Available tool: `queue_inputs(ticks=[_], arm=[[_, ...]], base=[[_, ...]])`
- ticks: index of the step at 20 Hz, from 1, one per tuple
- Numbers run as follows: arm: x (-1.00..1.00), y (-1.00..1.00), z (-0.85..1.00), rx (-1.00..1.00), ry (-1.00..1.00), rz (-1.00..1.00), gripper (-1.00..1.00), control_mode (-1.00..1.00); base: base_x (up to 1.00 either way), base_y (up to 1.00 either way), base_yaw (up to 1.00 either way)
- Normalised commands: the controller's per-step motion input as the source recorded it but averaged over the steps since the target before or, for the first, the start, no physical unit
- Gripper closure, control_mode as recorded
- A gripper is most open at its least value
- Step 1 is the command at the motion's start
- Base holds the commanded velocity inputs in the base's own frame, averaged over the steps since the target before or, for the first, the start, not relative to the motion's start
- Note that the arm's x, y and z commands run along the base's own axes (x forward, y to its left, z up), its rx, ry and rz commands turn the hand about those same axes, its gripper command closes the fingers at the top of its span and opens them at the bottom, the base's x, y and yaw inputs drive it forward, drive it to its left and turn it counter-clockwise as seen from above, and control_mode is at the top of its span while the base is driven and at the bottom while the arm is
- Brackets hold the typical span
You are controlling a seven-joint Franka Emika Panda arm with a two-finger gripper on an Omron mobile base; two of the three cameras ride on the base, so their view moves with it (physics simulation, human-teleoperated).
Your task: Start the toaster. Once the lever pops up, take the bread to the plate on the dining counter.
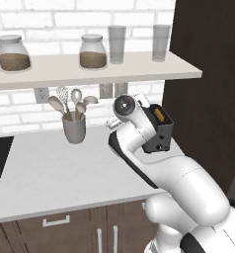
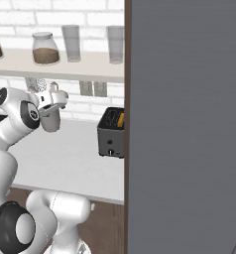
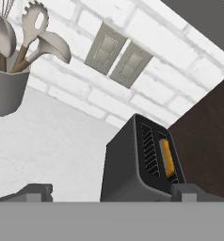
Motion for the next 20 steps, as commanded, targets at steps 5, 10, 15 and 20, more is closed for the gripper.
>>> queue_inputs(ticks=[5,10,15,20], arm=[[0.0,0.0,0.0,0.0,0.0,0.0,-1.0,-1.0],[0.0,0.0,0.0,0.0,0.0,0.0,-1.0,-1.0],[0.0,0.0,0.0,0.0,0.0,0.0,-1.0,-1.0],[0.0,0.0,0.0,0.0,0.0,0.0,-1.0,-1.0]], base=[[0.0,0.0,0.0],[0.0,0.0,0.0],[0.0,0.0,0.0],[0.0,0.0,0.0]])
